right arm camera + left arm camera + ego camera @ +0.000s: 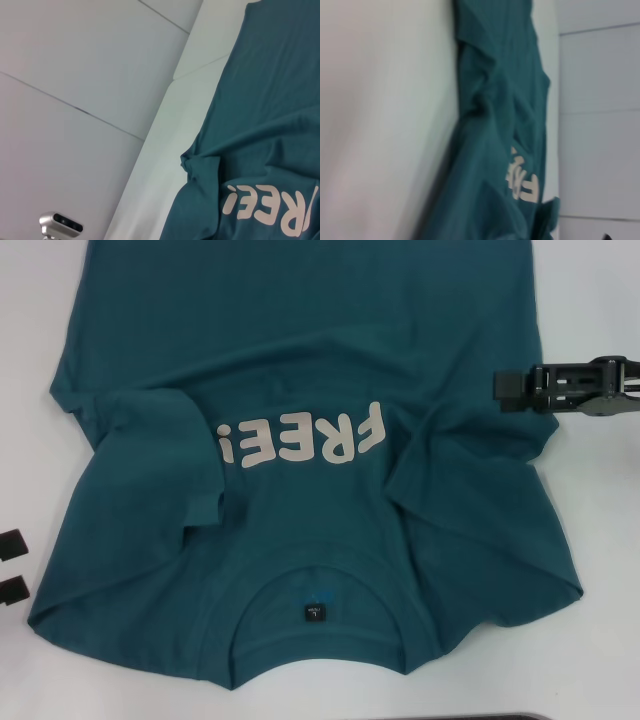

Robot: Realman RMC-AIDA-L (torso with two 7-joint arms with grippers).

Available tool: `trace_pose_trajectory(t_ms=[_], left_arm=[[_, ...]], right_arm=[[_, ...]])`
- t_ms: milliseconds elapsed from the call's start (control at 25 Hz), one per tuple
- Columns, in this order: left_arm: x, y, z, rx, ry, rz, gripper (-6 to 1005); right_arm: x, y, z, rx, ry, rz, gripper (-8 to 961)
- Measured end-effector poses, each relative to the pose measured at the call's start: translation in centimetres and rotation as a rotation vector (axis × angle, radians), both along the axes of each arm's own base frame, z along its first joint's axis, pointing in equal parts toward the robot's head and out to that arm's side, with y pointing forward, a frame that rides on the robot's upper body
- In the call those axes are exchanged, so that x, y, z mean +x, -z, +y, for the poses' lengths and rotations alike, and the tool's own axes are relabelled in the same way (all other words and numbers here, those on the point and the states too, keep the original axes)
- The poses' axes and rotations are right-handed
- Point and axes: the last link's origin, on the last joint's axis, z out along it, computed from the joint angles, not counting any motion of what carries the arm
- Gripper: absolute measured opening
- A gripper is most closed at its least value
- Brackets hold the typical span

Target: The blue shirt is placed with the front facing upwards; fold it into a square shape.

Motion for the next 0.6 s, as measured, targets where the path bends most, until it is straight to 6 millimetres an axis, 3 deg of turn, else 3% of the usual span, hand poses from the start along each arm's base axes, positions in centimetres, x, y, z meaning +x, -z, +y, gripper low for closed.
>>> trace_pose_trajectory(t_ms=[600], left_arm=[[-1.3, 0.8, -0.1, -0.056, -0.053, 0.106, 843]], right_arm=[[0.2, 0.2, 0.4, 0.015, 0.024, -0.01, 807]])
